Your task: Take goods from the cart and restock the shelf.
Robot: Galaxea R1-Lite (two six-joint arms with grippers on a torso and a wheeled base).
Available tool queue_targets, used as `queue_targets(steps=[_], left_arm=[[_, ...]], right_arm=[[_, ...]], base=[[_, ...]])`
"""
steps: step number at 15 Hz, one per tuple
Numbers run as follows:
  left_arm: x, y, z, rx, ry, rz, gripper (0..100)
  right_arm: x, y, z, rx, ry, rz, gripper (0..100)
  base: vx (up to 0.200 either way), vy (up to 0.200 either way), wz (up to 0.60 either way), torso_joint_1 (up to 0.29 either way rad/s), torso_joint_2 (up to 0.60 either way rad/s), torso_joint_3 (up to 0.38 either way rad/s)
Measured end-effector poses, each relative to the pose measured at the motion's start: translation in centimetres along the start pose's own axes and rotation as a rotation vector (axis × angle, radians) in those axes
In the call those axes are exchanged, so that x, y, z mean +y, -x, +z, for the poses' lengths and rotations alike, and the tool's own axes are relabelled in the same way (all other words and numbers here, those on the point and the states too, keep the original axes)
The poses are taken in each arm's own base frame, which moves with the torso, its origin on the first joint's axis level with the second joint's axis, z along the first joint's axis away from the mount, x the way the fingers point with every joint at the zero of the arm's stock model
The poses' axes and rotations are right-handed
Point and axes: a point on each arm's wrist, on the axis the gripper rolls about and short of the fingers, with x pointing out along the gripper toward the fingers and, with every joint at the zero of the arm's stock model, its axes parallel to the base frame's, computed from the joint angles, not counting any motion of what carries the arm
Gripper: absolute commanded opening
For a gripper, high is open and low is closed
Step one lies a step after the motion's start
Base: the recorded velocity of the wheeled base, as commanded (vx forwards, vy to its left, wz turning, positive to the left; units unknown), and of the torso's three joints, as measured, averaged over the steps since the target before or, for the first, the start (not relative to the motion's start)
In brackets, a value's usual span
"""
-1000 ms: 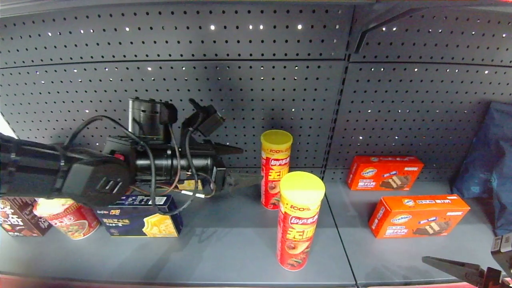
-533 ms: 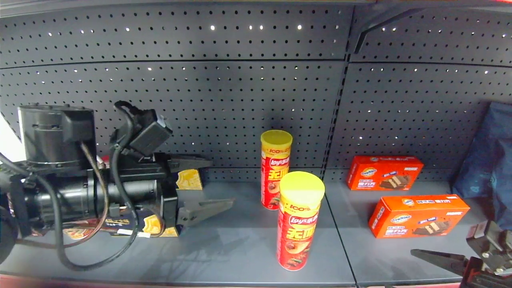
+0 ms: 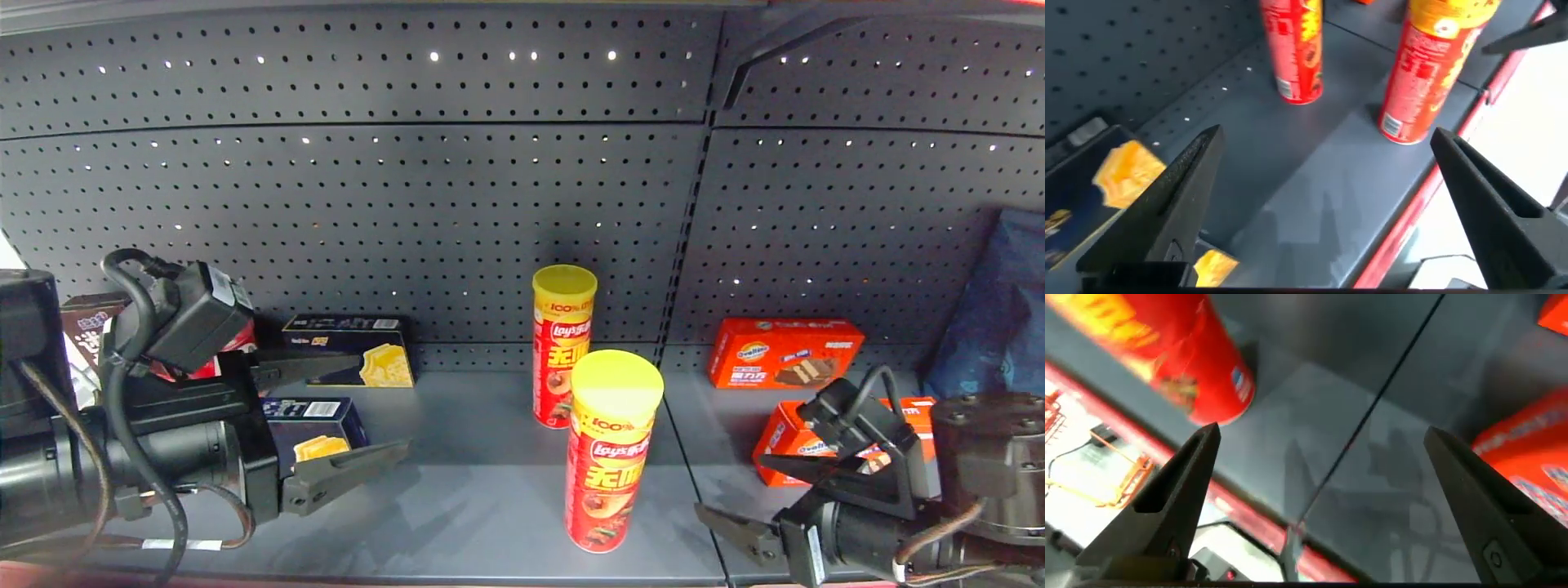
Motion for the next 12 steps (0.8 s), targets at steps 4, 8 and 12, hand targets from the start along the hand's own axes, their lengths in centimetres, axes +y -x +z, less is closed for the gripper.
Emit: queue_targets(steps=[4,8,12], left_arm=[[0.5,0.6,0.1,-0.011,0.001,0.036,100],[0.8,0.8,0.3,-0.020,0.000,0.057,100],[1.0,0.7,0.4,-0.021,0.000,0.060,100]], right_arm=[[0.6,-3.1,0.2,0.059,-0.010,-0.034,100],[0.8,-5.3,0.4,0.089,-0.007,-0.035,100],[1.1,-6.4,0.8,0.090,-0.004,-0.021,100]], base=[[0.000,0.000,0.00,0.000,0.00,0.000],[0.000,0.000,0.00,0.000,0.00,0.000],[0.000,0.000,0.00,0.000,0.00,0.000]])
